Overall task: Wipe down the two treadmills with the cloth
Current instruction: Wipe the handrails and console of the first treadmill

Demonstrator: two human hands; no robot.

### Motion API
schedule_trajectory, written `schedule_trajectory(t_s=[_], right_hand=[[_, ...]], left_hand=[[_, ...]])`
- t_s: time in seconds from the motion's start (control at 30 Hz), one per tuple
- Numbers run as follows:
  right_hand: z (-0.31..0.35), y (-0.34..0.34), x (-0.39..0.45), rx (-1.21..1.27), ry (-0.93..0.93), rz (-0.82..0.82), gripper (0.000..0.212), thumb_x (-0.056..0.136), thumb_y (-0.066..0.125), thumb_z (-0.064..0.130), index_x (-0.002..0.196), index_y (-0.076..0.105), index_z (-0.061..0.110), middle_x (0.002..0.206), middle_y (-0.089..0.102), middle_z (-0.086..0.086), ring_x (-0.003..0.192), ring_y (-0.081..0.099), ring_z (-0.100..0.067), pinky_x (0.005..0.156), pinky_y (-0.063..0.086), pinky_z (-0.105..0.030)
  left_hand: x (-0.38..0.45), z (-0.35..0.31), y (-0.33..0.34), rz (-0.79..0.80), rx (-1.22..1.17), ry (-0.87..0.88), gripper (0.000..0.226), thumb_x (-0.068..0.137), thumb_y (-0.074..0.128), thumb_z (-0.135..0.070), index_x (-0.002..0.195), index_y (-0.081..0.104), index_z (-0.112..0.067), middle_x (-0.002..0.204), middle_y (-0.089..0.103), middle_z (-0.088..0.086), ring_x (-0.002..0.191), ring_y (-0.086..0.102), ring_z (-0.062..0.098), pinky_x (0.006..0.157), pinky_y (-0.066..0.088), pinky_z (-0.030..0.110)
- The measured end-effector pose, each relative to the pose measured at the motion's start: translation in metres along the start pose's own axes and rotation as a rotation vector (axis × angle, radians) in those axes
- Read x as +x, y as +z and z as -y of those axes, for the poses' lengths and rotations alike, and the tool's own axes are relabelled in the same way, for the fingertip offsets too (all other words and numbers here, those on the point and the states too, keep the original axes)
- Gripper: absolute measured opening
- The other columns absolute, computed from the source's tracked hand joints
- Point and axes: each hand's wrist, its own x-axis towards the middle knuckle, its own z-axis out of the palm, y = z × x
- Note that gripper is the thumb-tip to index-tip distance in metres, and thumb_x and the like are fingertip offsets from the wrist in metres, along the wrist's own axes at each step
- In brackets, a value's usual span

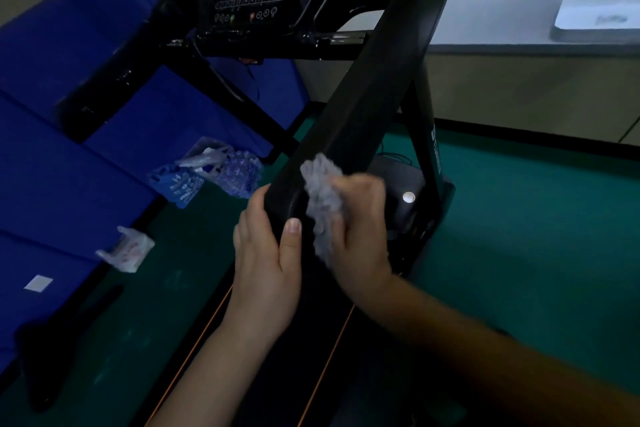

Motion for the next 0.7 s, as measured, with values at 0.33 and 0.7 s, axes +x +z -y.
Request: schedule_trajectory(t_s=[0.33,0.7], right_hand=[[0.004,-0.005,0.035,0.071,0.189,-0.143,0.042,0.094,0.051,0.013,0.136,0.047,0.007,0.100,0.039,-0.003,0.085,0.042,0.013,0.081,0.034,0.000],[-0.047,-0.059,0.198,-0.041,0.240,-0.114,0.039,0.097,0.047,0.011,0.135,0.053,0.019,0.099,0.033,-0.001,0.074,0.041,0.003,0.084,0.035,-0.007]], left_hand=[[0.022,-0.023,-0.003,-0.064,0.178,-0.033,0.056,0.086,0.059,-0.042,0.136,0.043,-0.022,0.122,0.047,-0.004,0.118,0.041,0.011,0.099,0.035,0.027],[0.042,-0.051,0.010,-0.170,0.319,-0.117,0.053,0.083,0.061,-0.050,0.128,0.053,-0.024,0.108,0.056,-0.008,0.104,0.050,0.016,0.086,0.047,0.036]])
